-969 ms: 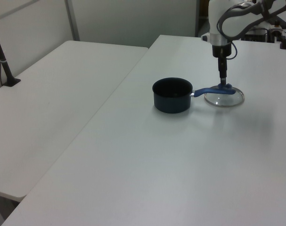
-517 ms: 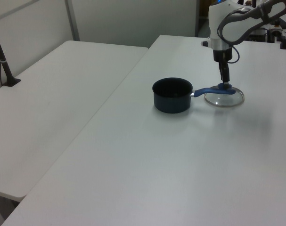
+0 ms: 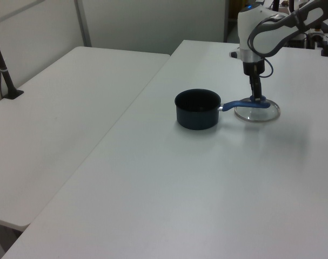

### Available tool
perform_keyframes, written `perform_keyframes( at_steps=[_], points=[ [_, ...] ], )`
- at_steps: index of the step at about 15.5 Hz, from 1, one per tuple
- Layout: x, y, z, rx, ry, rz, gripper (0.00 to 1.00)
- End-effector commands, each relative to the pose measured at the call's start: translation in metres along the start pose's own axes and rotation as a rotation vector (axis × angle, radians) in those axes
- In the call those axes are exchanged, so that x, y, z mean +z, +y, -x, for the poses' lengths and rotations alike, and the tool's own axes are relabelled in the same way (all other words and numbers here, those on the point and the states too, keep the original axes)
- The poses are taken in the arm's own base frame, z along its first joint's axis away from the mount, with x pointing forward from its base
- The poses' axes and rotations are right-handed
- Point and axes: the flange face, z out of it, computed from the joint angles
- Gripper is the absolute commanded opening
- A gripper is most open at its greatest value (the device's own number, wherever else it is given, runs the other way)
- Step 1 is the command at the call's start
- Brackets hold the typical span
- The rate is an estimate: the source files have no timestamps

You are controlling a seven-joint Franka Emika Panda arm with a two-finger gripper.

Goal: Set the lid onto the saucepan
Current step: 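Lower the gripper and close it on the blue knob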

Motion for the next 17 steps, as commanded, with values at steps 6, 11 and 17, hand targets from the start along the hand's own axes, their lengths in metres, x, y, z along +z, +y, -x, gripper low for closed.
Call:
perform_keyframes(
  at_steps=[6,11,17],
  points=[
    [-0.007,-0.001,0.007,-0.027,0.001,0.015,0.68],
    [-0.01,0.0,0.008,-0.024,-0.006,0.01,0.6],
    [-0.022,0.002,0.009,-0.024,-0.02,0.002,0.51]
  ],
)
